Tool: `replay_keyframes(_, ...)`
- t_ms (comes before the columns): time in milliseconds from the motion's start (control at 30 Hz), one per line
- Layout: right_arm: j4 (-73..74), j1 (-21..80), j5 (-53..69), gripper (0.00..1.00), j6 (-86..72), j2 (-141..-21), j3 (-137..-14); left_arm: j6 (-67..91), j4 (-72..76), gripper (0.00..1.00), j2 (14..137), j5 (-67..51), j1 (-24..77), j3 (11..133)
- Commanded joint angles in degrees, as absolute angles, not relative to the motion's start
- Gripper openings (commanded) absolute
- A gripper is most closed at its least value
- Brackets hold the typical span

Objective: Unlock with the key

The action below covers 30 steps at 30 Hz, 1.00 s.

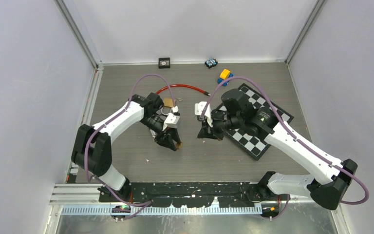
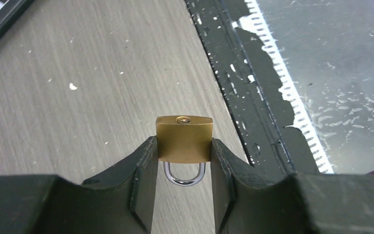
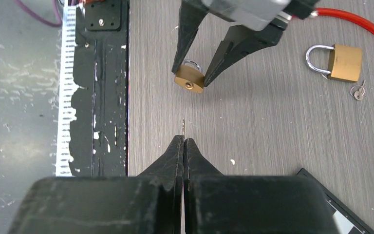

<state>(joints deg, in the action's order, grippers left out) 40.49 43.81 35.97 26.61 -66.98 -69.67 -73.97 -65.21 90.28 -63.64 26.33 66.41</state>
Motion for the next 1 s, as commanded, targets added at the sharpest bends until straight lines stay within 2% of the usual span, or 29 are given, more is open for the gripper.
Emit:
replay_keyframes(0,43.8,48.4,29.9,0.01,32.7,-66.1,-72.2,-81.7,-73.9,0.0,90.5,-72.3,26.1,68.7)
replay_keyframes(200,44.6,54.6,25.0,0.01,35.5,-67.7,-72.3,-90.3,-80.6,0.0,91.6,-73.9,26.1,69.6)
replay_keyframes(467,46.7,60.6,20.1,0.01,38.0,-72.5,-76.2,-108.8,-100.8,0.0,99.6,-77.3,26.1,75.8)
replay_keyframes(833,48.7,64.1,14.4,0.01,38.3,-75.8,-80.0,-110.2,-101.2,0.0,100.2,-78.0,26.1,74.7)
replay_keyframes(967,46.3,63.8,12.4,0.01,35.2,-74.9,-78.5,-106.8,-96.7,0.0,97.8,-77.4,25.9,72.8)
